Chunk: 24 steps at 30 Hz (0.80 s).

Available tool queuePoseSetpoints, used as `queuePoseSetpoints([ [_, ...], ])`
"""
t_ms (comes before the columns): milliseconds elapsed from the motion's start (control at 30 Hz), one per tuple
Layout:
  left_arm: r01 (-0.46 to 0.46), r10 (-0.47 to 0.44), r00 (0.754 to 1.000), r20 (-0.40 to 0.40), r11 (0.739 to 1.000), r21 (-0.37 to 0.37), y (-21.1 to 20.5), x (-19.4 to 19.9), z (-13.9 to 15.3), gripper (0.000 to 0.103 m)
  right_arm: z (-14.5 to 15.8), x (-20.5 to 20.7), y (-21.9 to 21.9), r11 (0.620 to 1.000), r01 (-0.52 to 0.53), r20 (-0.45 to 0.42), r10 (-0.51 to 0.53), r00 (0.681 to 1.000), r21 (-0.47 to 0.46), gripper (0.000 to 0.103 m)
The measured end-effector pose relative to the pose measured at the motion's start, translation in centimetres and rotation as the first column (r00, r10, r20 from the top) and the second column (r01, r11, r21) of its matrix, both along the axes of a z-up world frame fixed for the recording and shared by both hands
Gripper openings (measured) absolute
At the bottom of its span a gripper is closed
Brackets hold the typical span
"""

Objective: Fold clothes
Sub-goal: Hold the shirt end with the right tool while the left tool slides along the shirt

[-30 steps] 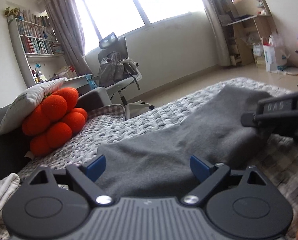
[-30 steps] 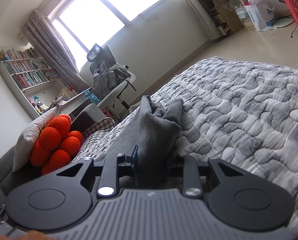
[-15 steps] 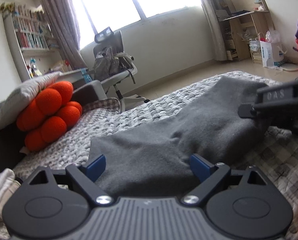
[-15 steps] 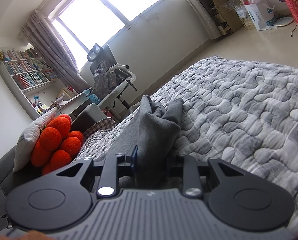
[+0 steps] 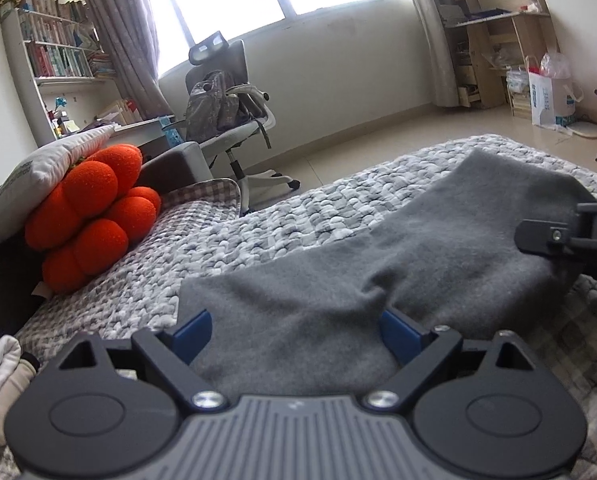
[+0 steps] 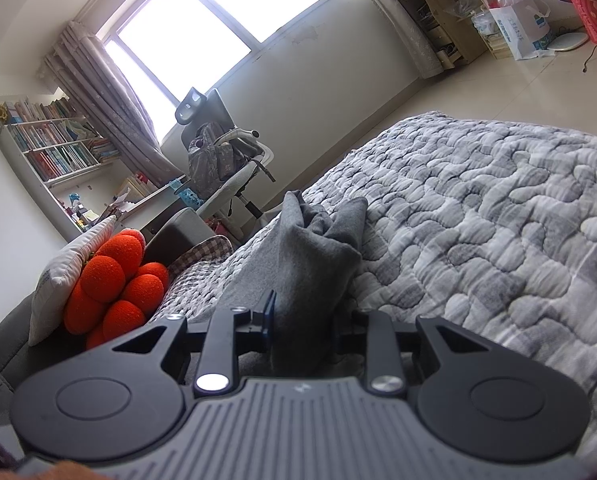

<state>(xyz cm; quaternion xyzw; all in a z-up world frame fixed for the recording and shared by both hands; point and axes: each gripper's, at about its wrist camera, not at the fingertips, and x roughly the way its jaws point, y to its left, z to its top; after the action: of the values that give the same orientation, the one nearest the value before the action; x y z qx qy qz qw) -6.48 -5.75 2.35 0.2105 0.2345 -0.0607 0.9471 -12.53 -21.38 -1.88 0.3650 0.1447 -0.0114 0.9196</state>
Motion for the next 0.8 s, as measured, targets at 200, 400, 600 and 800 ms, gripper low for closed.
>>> queuePoseSetpoints([
  [200, 0.001, -0.001, 0.998, -0.064, 1.000, -0.001, -0.1, 1.9, 0.5, 0.097, 0.0, 0.0, -0.1, 1.000, -0.002, 0.002, 0.002, 1.000, 0.006, 0.027],
  [400, 0.004, -0.004, 0.993, -0.119, 1.000, 0.006, -0.6, 3.5, 0.9, 0.098, 0.0, -0.1, -0.2, 1.000, -0.003, 0.005, 0.003, 1.000, 0.012, 0.027],
  [600, -0.006, 0.007, 0.988, -0.153, 1.000, 0.009, -1.2, 5.3, 1.1, 0.098, -0.1, -0.2, -0.3, 1.000, -0.005, 0.008, 0.005, 1.000, 0.017, 0.027],
  [800, -0.034, 0.036, 0.987, -0.155, 0.999, 0.015, -1.2, 6.6, 0.8, 0.098, -0.1, -0.2, -0.4, 1.000, -0.007, 0.010, 0.007, 1.000, 0.020, 0.027],
])
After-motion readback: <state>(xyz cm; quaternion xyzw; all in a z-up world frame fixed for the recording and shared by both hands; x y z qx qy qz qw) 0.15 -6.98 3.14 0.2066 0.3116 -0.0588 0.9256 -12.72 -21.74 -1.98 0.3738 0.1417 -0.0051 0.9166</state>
